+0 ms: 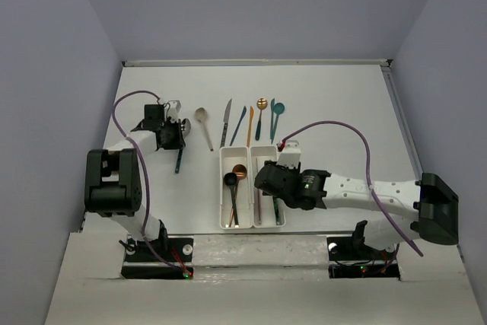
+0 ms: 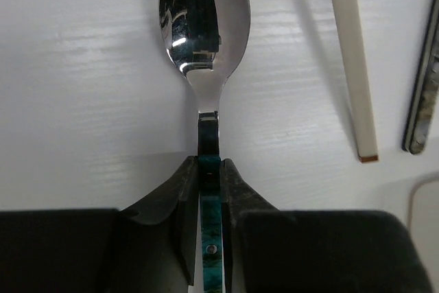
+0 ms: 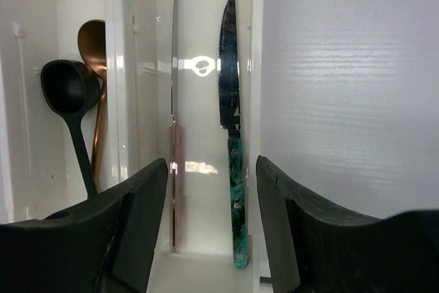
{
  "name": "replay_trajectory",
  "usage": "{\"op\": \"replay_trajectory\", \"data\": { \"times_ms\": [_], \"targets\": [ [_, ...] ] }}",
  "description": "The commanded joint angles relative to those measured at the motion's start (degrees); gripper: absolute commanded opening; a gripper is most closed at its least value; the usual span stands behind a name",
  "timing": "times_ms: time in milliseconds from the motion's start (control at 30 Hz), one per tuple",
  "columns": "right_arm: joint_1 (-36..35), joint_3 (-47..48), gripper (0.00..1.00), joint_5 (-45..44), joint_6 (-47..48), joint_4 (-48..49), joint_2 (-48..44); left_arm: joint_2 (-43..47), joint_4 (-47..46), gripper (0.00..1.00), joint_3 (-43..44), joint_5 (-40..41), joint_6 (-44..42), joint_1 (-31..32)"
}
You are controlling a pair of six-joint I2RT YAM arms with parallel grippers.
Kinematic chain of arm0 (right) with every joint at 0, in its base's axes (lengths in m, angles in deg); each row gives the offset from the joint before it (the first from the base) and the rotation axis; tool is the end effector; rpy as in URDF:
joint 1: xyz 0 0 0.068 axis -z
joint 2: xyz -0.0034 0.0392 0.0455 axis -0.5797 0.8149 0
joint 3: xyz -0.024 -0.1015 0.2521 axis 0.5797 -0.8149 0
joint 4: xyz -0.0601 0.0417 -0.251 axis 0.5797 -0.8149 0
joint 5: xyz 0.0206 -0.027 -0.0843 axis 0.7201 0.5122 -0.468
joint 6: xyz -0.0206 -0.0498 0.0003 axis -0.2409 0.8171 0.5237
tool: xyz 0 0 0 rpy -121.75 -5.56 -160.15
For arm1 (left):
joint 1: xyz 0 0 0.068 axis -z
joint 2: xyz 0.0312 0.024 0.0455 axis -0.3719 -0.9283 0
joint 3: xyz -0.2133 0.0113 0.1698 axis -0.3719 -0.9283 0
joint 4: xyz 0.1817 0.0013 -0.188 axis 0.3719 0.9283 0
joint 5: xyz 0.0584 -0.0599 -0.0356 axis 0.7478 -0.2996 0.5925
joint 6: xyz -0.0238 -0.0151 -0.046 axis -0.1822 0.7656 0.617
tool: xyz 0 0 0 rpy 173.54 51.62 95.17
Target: Sort the eating utensils into containers
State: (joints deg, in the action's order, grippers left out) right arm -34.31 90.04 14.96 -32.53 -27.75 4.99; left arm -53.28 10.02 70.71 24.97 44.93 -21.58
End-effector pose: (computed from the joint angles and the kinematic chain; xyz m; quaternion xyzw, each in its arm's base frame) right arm 0.1115 0.2377 0.2364 0.0009 0.9165 0.0783 0.3922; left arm 0.3269 -0.0107 0.1698 0.0613 0.9193 -0.1180 0.3705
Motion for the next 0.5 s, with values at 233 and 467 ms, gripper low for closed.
{"op": "replay_trajectory", "data": {
  "times_ms": [233, 467],
  "targets": [
    [-0.1, -2.6, 0.59, -5.3, -3.9, -0.2, -3.9, 29.0, 6.8, 0.00, 0.4, -18.8, 1.0, 1.4],
    [-0.1, -1.4, 0.59, -7.4, -5.4, -0.3, -4.0, 37.2, 6.6, 0.00, -2.8, -20.9, 7.6, 14.8]
  ]
}}
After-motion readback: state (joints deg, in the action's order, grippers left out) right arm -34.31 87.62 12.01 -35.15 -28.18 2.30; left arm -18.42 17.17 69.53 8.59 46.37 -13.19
